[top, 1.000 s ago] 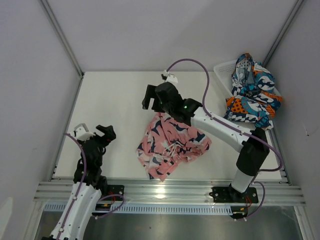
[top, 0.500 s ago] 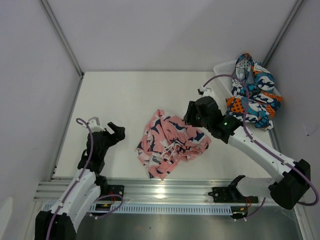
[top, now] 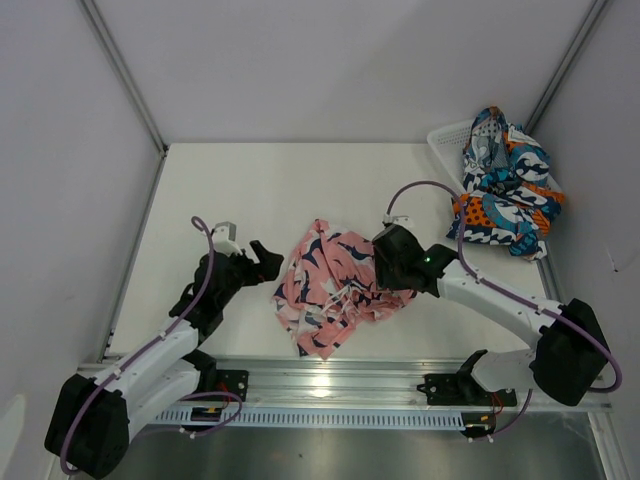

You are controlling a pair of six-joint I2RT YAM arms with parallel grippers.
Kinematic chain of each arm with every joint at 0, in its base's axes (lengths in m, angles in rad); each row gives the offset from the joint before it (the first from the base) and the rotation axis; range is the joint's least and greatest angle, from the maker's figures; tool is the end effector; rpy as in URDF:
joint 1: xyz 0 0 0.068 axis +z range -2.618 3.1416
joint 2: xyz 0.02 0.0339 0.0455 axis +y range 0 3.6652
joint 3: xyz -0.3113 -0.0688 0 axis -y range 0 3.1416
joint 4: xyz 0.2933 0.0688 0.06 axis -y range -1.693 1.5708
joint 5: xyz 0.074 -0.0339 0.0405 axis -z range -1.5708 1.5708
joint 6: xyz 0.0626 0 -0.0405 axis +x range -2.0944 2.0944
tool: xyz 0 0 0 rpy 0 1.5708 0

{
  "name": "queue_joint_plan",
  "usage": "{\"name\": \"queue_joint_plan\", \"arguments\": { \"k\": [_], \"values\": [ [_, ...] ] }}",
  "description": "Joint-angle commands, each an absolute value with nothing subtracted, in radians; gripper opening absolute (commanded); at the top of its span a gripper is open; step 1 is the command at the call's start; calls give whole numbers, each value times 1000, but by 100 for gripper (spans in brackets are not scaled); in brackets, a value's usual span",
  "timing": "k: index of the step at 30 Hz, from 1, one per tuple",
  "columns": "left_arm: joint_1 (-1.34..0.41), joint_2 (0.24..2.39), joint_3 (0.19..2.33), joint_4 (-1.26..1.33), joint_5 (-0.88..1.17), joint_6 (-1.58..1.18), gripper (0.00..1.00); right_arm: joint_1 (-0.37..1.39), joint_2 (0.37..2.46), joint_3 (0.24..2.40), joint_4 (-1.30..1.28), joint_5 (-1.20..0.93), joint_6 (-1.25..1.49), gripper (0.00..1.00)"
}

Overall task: Fold and stack the shorts
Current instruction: Flatten the shorts out

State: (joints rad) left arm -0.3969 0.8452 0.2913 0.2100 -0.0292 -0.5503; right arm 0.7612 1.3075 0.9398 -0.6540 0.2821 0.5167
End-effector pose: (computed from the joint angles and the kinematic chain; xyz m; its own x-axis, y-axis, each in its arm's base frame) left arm 0.2064 -0.0845 0.1971 -0.4539 -0.3765 -0.8076 0.1451 0.8630 -0.4839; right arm 0.2323 0.1972 0.2502 -0.8123 -0.1185 -0.5711 -0.1795 0.9824 0.0514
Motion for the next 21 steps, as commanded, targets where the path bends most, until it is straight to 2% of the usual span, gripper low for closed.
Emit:
{"name": "queue_joint_plan", "arguments": {
  "k": [1,10,21],
  "values": [
    [-413,850,333,249,-51,-514,99,808,1275,931,-744,379,575,57],
    [-417,833,336,232,-51,-511,99,867,1291,899,-857,532,686,58],
    [-417,813,336,210,-61,-506,99,847,1477,890,-758,591,687,57]
  ]
}}
